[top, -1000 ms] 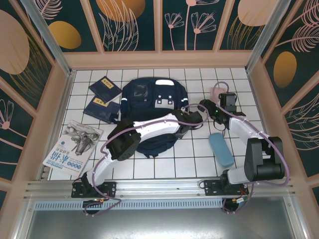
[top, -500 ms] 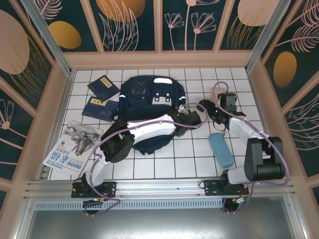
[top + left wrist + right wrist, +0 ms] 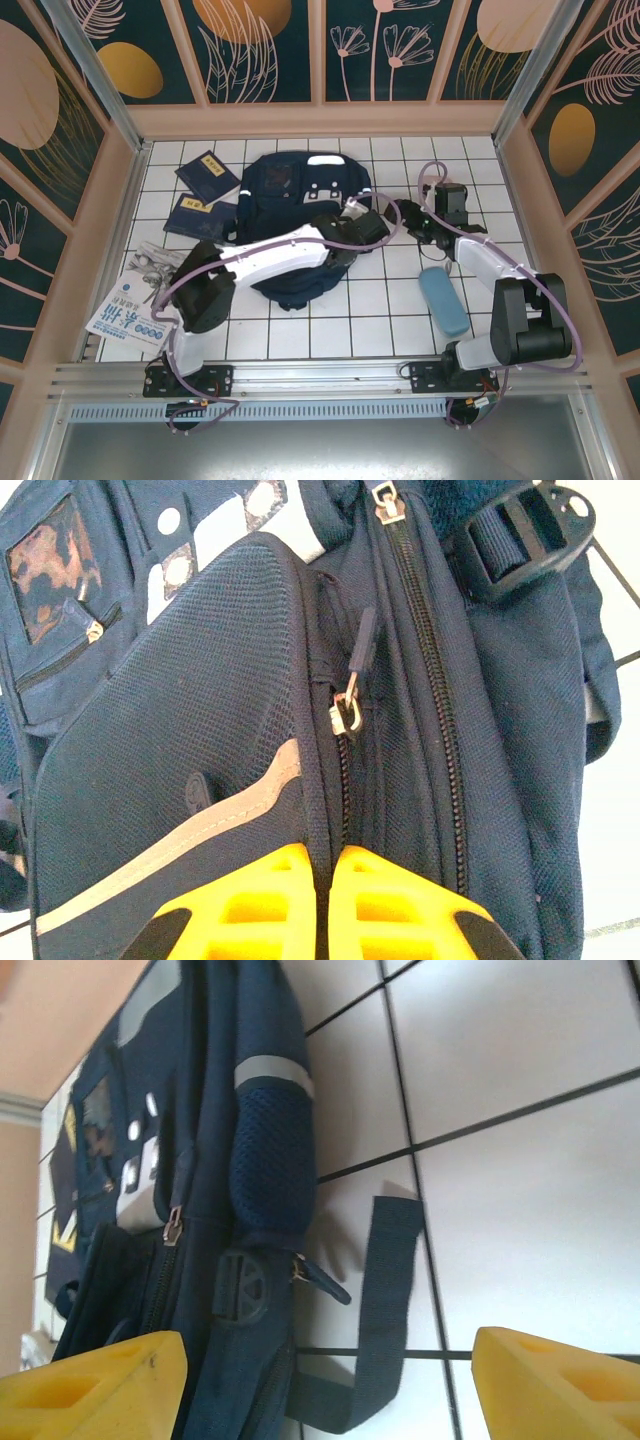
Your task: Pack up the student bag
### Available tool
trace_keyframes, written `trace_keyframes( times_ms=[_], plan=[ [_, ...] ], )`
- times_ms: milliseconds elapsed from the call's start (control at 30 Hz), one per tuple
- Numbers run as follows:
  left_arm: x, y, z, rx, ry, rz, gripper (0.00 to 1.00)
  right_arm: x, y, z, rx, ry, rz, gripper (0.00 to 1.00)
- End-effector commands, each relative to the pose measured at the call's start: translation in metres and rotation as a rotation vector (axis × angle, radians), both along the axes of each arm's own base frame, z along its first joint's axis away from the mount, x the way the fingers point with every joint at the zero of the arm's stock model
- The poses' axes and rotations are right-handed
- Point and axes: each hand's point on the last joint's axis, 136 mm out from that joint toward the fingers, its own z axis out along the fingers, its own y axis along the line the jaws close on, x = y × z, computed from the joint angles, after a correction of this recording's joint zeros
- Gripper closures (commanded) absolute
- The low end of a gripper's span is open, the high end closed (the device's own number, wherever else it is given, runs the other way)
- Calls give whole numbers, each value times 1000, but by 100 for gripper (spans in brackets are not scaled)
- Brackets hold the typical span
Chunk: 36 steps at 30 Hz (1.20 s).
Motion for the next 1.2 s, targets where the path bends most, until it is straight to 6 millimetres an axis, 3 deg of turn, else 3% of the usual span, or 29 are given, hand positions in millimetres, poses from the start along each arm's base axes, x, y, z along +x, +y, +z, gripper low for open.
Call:
trace_keyframes(
  times_ms=[0, 167, 267, 367, 500, 600, 767, 967, 1067, 1167],
  plan=[
    [18, 9, 54, -168, -112, 40, 95, 0, 21, 15, 44, -59, 74, 27],
    [26, 21, 78, -223, -166, 74, 94, -2, 38, 5, 64, -46, 126, 36],
    [30, 33, 88, -206, -205, 107, 94, -6, 40, 10, 35, -128, 188, 37],
    [32, 41, 94, -195, -228, 128, 94, -7, 38, 15, -40, -226, 243, 37],
    [33, 45, 101, -204, -242, 136, 94, -7, 50, 19, -26, -274, 337, 38],
    [34, 48, 102, -193, -250, 145, 95, -4, 57, 18, -21, -290, 376, 42],
    [31, 59, 121, -210, -282, 154, 95, -3, 61, 15, -23, -363, 402, 48],
    [29, 65, 128, -195, -293, 153, 96, -4, 71, 18, 36, -435, 419, 54],
    [28, 67, 131, -208, -293, 153, 95, -6, 83, 32, 145, -452, 441, 57],
    [27, 68, 132, -217, -293, 150, 95, -8, 97, 32, 184, -446, 470, 63]
  ],
)
